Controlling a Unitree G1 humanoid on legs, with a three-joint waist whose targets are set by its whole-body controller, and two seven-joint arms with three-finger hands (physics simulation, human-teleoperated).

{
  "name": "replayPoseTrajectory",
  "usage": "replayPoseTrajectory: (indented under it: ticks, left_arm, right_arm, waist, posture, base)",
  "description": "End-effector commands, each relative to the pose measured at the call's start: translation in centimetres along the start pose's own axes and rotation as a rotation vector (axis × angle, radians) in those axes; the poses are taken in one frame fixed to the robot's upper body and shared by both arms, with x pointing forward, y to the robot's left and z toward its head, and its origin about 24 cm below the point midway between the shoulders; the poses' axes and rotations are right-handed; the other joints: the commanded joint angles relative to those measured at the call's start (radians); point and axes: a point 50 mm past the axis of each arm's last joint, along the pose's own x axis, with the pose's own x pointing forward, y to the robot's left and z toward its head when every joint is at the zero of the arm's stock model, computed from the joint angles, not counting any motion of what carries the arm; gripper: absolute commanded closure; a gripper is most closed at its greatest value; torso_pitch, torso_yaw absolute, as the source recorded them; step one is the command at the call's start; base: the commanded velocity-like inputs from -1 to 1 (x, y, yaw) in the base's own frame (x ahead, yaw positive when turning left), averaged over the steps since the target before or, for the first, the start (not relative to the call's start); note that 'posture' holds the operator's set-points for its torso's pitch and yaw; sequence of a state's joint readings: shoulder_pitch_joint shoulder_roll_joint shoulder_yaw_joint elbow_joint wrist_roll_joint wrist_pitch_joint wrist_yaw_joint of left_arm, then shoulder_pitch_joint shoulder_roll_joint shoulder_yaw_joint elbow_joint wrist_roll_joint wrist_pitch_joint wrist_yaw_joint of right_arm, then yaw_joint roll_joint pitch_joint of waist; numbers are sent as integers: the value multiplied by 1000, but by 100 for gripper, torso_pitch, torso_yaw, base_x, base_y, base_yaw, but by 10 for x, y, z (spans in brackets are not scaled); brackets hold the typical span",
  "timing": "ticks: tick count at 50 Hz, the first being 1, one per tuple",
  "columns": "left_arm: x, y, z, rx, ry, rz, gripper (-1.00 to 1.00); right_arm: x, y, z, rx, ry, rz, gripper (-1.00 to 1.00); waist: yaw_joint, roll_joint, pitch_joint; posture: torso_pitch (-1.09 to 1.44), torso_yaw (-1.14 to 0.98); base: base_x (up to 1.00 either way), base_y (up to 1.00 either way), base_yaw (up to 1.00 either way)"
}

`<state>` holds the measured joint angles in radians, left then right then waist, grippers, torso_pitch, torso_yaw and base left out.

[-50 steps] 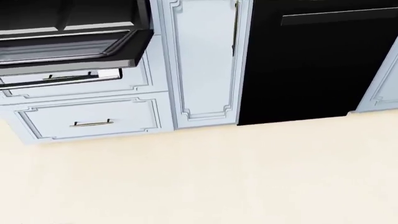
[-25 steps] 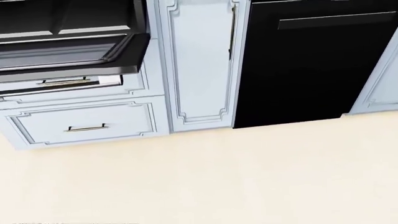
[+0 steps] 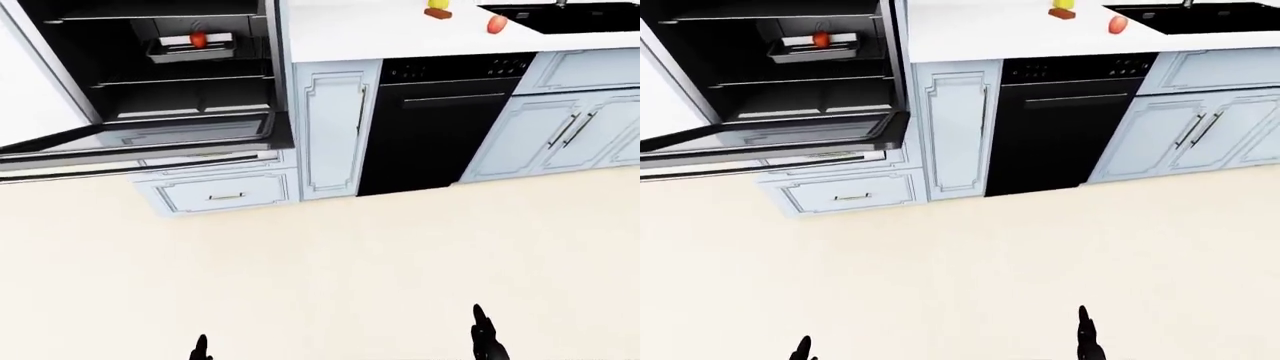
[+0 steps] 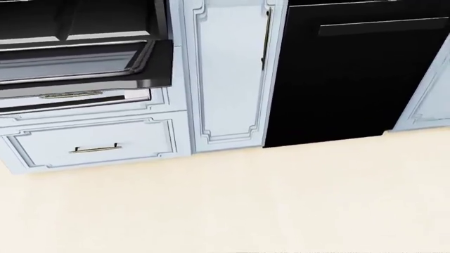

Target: Close the oven door.

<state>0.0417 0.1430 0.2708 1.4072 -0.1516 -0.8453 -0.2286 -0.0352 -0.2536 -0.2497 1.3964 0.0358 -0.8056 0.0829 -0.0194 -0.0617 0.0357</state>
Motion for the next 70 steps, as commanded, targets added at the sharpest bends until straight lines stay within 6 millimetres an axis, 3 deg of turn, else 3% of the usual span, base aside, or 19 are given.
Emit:
replayPoseTrajectory:
  ticks: [1, 7, 11, 22, 27, 28, 32, 37, 39, 41, 42, 50, 54, 56, 58, 61, 65, 68, 70]
  left_arm:
    - [3, 10, 10, 16, -59, 30, -100]
    - [4, 10, 11, 16, -60, 29, -100]
    - [3, 11, 10, 15, -58, 30, -100]
    - [3, 11, 10, 14, -60, 33, -100]
    - [3, 12, 11, 14, -60, 34, -100]
    - [3, 12, 11, 14, -60, 34, -100]
    - [3, 12, 10, 14, -60, 34, -100]
    - [3, 12, 10, 14, -60, 35, -100]
    - [3, 12, 10, 14, -60, 35, -100]
    - [3, 12, 10, 14, -59, 34, -100]
    - [3, 12, 10, 14, -59, 35, -100]
    - [4, 12, 11, 13, -61, 34, -100]
    - [4, 11, 11, 13, -61, 33, -100]
    - [4, 12, 11, 12, -61, 34, -100]
    - [3, 12, 11, 12, -61, 34, -100]
    - [3, 12, 10, 13, -59, 34, -100]
    - [3, 12, 10, 13, -57, 34, -100]
    - [2, 11, 10, 13, -56, 33, -100]
    - [2, 11, 9, 6, -48, 33, -100]
  right_arm:
    - [5, -1, 9, -4, -57, 2, -100]
    - [5, -1, 10, -3, -59, 0, -100]
    - [5, -1, 10, -1, -60, -1, -100]
    - [6, -1, 11, 5, -60, -4, -100]
    - [6, -2, 11, 6, -60, -5, -100]
    - [6, -2, 11, 6, -60, -4, -100]
    - [6, -2, 11, 6, -60, -5, -100]
    - [6, -3, 11, 6, -60, -5, -100]
    - [6, -2, 11, 6, -60, -5, -100]
    - [6, -2, 11, 7, -60, -4, -100]
    - [6, -3, 11, 6, -60, -4, -100]
    - [6, -3, 12, 8, -62, -4, -100]
    - [7, -3, 12, 10, -62, -5, -100]
    - [6, -3, 12, 10, -62, -5, -100]
    - [6, -2, 11, 9, -61, -5, -100]
    - [6, -2, 11, 9, -60, -5, -100]
    - [5, -1, 10, 8, -57, -4, -100]
    - [5, -1, 10, 8, -54, -3, -100]
    - [5, -1, 9, 6, -51, -1, -100]
  waist:
    - [0, -1, -10]
    - [8, 49, -4]
    - [12, 147, -18]
    - [17, 49, -4]
    - [10, -40, -12]
    - [0, 7, -6]
    - [2, 0, -16]
    - [7, 56, -4]
    - [8, 98, -6]
    - [16, 171, -25]
    - [21, 115, -13]
    - [20, 67, -4]
    - [18, 17, -3]
    - [14, -30, -12]
    - [4, 0, -9]
    - [1, -1, -12]
    - [7, 29, -5]
    - [8, 73, -4]
    - [10, 127, -11]
  posture:
    - [0, 0]
    - [0, 0]
    - [0, 0]
    - [0, 0]
    - [0, 0]
    - [0, 0]
    - [0, 0]
    - [0, 0]
    - [0, 0]
    - [0, 0]
    - [0, 0]
    - [0, 0]
    - [0, 0]
    - [0, 0]
    - [0, 0]
    - [0, 0]
    - [0, 0]
    - [0, 0]
    - [0, 0]
  base:
    - [0, 19, 0]
    - [0, 18, 0]
    - [0, 18, 0]
    - [0, 19, 0]
    - [0, 20, 0]
    - [0, 20, 0]
    - [0, 20, 0]
    - [0, 20, 0]
    - [0, 20, 0]
    - [0, 19, 0]
    - [0, 20, 0]
    - [0, 19, 0]
    - [0, 19, 0]
    - [0, 19, 0]
    - [0, 20, 0]
    - [0, 20, 0]
    - [0, 20, 0]
    - [0, 19, 0]
    - [0, 19, 0]
